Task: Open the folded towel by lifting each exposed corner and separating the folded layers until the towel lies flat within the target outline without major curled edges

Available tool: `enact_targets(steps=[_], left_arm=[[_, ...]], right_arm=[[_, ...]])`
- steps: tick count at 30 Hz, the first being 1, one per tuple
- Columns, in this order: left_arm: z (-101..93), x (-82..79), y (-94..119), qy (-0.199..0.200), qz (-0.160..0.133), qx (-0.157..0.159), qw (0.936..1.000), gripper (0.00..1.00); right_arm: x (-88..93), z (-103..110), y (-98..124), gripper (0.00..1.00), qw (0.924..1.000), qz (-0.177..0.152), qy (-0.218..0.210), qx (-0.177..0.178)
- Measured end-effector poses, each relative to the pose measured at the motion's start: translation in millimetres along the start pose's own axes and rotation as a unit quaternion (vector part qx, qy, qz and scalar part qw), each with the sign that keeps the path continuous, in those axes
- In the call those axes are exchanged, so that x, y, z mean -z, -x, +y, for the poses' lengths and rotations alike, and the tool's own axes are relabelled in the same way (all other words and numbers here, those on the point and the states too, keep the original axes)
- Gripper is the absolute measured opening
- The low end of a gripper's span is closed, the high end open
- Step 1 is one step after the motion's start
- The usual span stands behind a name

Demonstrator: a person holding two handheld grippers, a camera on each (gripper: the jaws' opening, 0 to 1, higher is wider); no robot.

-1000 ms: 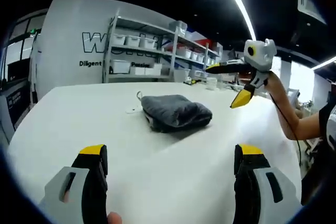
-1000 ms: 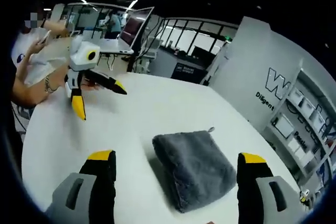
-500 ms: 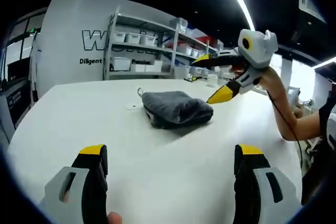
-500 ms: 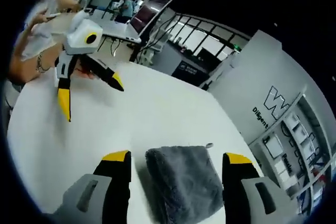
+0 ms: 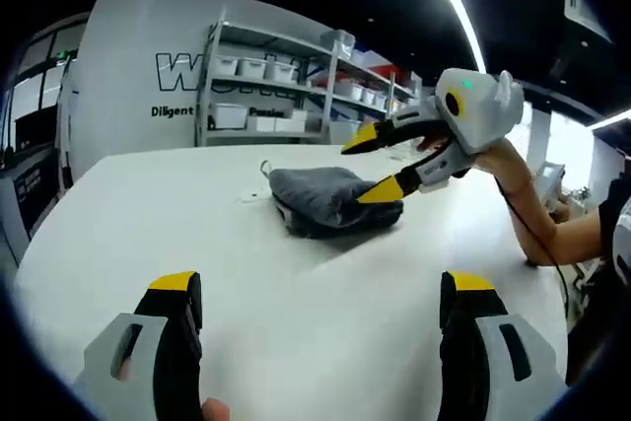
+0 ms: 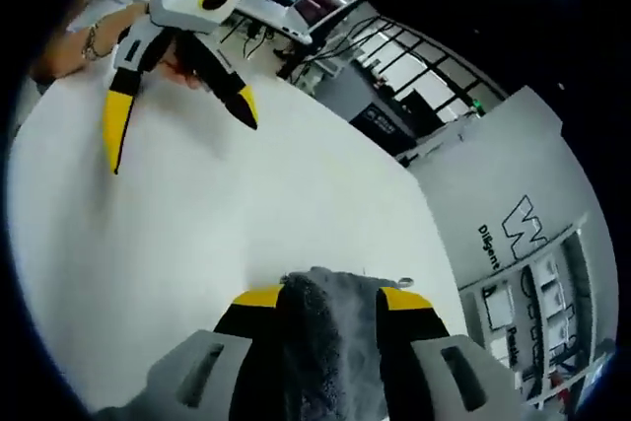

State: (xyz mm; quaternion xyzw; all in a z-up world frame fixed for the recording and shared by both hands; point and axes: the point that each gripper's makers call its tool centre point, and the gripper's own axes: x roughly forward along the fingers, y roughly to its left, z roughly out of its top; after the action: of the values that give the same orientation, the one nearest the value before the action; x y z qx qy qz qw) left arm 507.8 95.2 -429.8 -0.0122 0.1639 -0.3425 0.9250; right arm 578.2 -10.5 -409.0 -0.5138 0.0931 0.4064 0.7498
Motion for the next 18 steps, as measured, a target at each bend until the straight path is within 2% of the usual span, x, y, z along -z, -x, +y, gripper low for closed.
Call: enact_targets(steps=[2,5,8,10,11,18], left_arm=[[-4.1,0.9,-1,-0.003,0.003,0.007,1.0,0.99],[-8.0,3.0,-2,-0.011,0.009,0.01,0.9998,0.99],[-7.9,3.4,-2,-0.013,0.01,0.009,0.9998,0.99],[-7.7,3.0,-2,-0.011,0.009,0.01,0.9998,0.99],[-7.9,2.8,-2,-0.01,0.008,0.011,0.9999,0.99],[-7.6,3.3,-2,-0.01,0.01,0.01,0.9999,0.99]], right_arm=[[-0.6,3,-6,0.23,0.9991,0.0,0.042,0.0],[1.0,2,-11,0.16,0.9976,0.004,0.068,0.015],[3.2,10,-17,0.15,0.9964,0.007,0.084,0.002],[6.8,13,-21,0.03,0.9941,0.014,0.108,-0.005],[7.4,13,-21,0.01,0.993,0.013,0.117,-0.002],[8.8,7,-16,0.0,0.9944,0.008,0.105,0.009]])
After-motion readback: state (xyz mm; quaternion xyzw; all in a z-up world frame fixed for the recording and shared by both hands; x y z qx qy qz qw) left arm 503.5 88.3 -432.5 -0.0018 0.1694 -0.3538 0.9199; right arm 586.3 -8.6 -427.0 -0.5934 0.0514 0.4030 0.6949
